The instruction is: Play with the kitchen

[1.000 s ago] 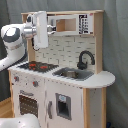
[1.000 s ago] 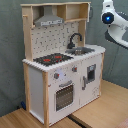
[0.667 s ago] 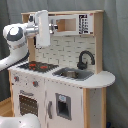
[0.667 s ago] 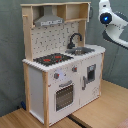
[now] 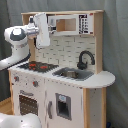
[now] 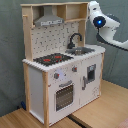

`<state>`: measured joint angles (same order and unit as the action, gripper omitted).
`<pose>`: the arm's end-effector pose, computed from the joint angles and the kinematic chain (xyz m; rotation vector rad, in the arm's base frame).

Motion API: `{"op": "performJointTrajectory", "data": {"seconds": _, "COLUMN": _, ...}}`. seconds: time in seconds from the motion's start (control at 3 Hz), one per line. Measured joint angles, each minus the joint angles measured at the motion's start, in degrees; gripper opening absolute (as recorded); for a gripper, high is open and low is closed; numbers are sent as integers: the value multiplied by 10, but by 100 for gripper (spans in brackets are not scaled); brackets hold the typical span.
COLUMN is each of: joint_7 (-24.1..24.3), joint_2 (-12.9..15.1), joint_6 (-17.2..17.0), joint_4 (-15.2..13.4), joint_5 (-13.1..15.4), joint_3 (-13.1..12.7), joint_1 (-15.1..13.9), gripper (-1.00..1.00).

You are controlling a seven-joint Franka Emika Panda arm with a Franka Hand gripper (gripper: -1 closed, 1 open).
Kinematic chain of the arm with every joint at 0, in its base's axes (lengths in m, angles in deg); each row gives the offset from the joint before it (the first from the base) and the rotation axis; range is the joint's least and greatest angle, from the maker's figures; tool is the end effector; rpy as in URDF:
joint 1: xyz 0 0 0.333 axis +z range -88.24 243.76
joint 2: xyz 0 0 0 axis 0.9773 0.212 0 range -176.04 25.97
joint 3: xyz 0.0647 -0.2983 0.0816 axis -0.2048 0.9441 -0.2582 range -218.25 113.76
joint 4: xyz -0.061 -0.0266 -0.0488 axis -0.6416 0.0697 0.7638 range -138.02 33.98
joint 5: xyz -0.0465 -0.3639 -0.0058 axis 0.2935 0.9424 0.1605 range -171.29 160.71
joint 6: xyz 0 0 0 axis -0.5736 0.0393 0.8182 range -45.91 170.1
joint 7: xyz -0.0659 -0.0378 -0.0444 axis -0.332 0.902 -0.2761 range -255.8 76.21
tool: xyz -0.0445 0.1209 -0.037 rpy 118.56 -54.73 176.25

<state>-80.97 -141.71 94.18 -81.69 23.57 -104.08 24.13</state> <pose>0.3717 0.2307 0.7057 1.5491 0.1752 0.9962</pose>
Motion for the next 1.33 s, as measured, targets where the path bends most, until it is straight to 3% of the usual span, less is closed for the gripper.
{"op": "performJointTrajectory", "data": {"seconds": 0.67, "joint_7": 1, "joint_2": 36, "joint_6": 15, "joint_4": 78, "joint_5": 0, "joint_3": -51, "joint_1": -55, "gripper": -100}}
{"op": "performJointTrajectory", "data": {"seconds": 1.33, "joint_7": 9, "joint_2": 50, "joint_6": 22, "joint_4": 155, "joint_5": 0, "joint_3": -102, "joint_1": -122, "gripper": -100}}
